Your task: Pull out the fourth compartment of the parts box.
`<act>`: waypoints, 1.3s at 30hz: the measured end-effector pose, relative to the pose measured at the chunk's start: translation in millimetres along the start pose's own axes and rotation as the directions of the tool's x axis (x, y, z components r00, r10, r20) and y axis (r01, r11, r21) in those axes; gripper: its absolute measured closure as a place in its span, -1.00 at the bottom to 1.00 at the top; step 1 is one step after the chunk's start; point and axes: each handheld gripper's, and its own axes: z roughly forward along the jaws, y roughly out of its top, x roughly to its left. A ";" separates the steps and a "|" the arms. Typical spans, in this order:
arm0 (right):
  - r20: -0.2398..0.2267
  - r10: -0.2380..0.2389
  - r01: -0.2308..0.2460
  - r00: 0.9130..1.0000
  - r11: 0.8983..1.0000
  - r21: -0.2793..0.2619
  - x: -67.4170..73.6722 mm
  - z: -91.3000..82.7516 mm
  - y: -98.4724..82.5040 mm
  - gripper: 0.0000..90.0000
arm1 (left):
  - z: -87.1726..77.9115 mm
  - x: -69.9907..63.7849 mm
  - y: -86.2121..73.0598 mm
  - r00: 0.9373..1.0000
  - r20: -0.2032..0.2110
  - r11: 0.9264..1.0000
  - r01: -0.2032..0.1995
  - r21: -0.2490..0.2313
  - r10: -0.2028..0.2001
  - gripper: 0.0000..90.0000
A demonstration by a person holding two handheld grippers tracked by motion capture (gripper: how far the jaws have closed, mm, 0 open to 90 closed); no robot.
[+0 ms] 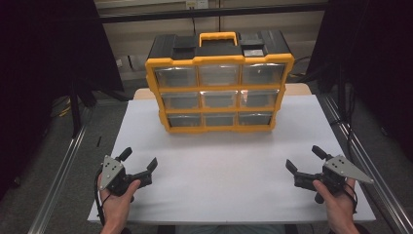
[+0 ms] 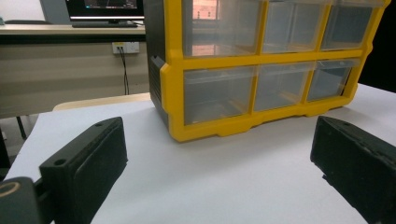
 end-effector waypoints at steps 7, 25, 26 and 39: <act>-0.006 0.000 0.000 1.000 1.000 -0.004 1.0 0.2 0.1 -1.00 | -0.6 0.4 0.2 1.000 -0.007 1.000 -0.002 -0.001 0.002 -0.92; -0.013 -0.011 0.011 1.000 1.000 0.006 1.8 1.1 -0.7 -1.00 | 10.6 -9.8 7.2 0.998 0.020 0.998 -0.058 0.011 0.058 -0.95; -0.018 -0.013 0.013 1.000 1.000 0.008 1.7 1.6 -1.0 -1.00 | 14.8 -12.3 7.5 0.998 0.014 0.998 -0.055 0.013 0.055 -0.95; -0.032 -0.023 0.023 0.999 1.000 0.017 3.9 3.5 -1.8 -1.00 | 45.4 -4.3 15.3 0.998 -0.010 0.998 -0.061 0.004 0.061 -0.93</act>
